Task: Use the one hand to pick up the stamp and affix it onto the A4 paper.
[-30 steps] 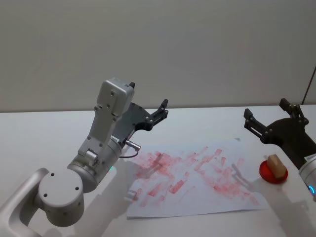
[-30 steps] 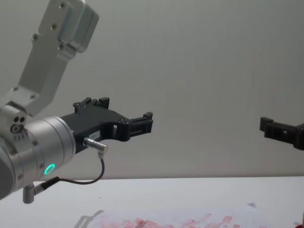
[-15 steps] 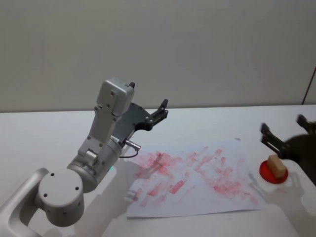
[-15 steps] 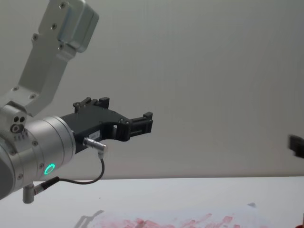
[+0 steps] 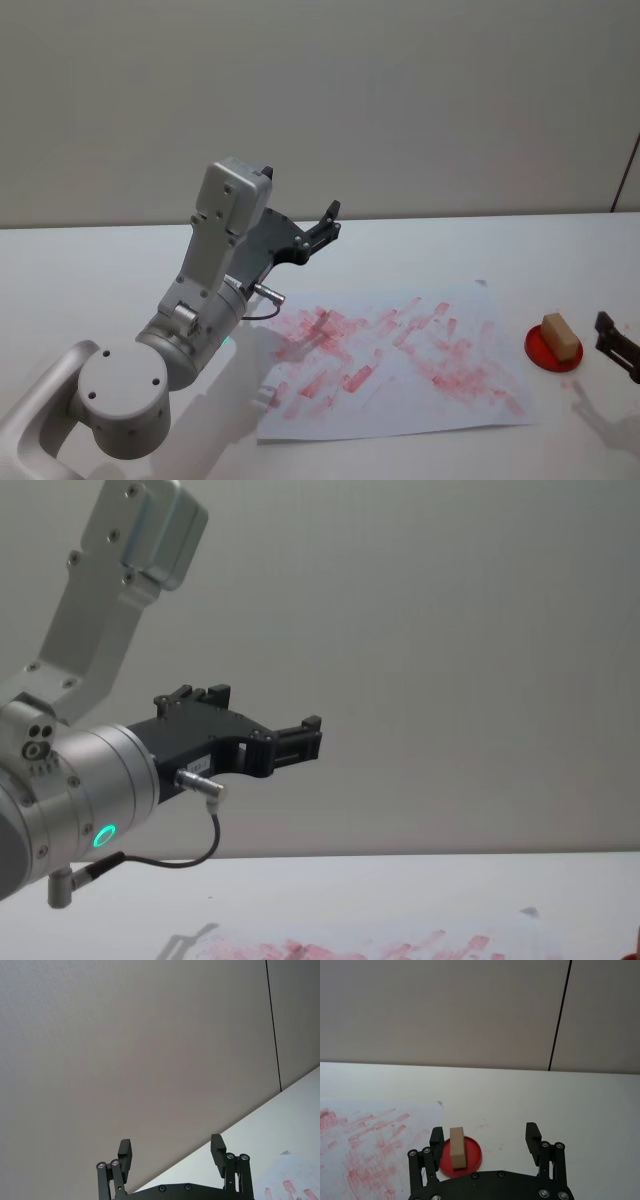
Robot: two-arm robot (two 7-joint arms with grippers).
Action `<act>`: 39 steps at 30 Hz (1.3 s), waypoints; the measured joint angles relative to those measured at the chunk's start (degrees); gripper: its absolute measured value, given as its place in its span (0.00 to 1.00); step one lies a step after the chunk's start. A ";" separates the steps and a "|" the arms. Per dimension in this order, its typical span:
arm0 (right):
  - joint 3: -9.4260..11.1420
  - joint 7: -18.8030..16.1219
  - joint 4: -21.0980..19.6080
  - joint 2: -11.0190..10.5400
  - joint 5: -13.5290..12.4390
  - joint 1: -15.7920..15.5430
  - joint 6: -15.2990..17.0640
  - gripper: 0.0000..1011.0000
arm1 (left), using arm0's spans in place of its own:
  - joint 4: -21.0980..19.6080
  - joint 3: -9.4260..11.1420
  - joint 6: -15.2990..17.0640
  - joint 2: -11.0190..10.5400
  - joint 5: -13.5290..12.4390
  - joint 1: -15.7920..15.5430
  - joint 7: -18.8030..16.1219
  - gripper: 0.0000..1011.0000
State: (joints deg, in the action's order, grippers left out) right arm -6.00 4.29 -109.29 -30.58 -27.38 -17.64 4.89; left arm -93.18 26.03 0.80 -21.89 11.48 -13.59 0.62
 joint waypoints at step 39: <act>-4.42 -14.78 15.65 5.79 4.56 15.72 12.31 0.99 | 0.00 0.00 0.00 0.00 0.00 0.00 0.00 0.99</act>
State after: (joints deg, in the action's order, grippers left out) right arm -10.42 -10.49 -93.64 -24.79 -22.82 -1.92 17.20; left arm -93.18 26.02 0.80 -21.90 11.48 -13.59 0.62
